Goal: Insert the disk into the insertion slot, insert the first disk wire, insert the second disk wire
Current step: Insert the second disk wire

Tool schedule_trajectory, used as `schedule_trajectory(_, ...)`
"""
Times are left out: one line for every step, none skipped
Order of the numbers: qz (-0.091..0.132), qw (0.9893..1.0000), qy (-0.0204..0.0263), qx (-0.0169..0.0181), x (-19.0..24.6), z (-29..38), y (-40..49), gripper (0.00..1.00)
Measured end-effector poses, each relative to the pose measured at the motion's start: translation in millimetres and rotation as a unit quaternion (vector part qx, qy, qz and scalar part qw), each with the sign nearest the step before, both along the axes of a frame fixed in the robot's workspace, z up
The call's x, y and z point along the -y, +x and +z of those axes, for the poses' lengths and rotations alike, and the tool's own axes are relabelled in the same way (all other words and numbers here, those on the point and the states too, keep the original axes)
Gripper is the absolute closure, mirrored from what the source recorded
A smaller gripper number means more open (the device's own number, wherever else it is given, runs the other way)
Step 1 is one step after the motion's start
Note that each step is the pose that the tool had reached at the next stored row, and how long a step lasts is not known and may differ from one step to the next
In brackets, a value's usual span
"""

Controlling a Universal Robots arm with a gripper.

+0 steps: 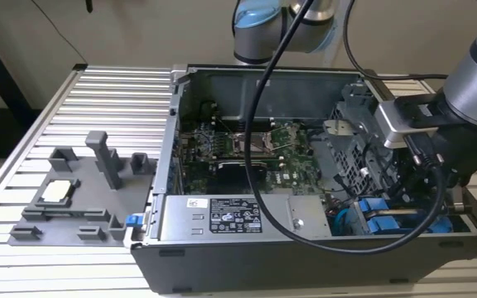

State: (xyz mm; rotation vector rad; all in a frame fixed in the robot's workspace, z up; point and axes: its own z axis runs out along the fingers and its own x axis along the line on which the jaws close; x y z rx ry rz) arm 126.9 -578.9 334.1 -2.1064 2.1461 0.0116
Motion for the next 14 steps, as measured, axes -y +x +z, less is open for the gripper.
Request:
schedule_trajectory(0.0, 1.0, 0.0, 0.0, 0.0, 0.0, 0.0, 0.84)
schedule_trajectory(0.0, 1.0, 0.0, 0.0, 0.0, 0.0, 0.0, 0.84)
schedule_trajectory(0.0, 1.0, 0.0, 0.0, 0.0, 0.0, 0.0, 0.84)
schedule_trajectory(0.0, 1.0, 0.0001, 0.0, 0.0, -0.2, 0.1, 0.84)
schedule_trajectory(0.0, 1.0, 0.0003, 0.0, 0.0, -0.4, 0.1, 0.82)
schedule_trajectory(0.0, 1.0, 0.0003, 0.0, 0.0, -0.5, 0.1, 0.82)
schedule_trajectory(0.0, 1.0, 0.0002, 0.0, 0.0, -0.2, 0.1, 0.76)
schedule_trajectory(0.0, 1.0, 0.0002, -0.0002, 0.0, 1.2, 0.1, 0.76)
schedule_trajectory(0.0, 1.0, 0.0002, -0.0005, 0.0, 3.5, 0.1, 0.76)
schedule_trajectory(0.0, 1.0, 0.0001, -0.0009, 0.0, 6.2, 0.1, 0.76)
schedule_trajectory(0.0, 1.0, 0.0001, -0.0012, 0.0, 8.2, 0.1, 0.76)
schedule_trajectory(0.0, 1.0, 0.0001, -0.0014, 0.0, 10.3, 0.1, 0.76)
schedule_trajectory(0.0, 1.0, 0.0001, -0.0017, 0.0, 12.7, 0.1, 0.76)
schedule_trajectory(0.0, 1.0, 0.0, -0.0019, 0.0, 13.8, 0.1, 0.76)
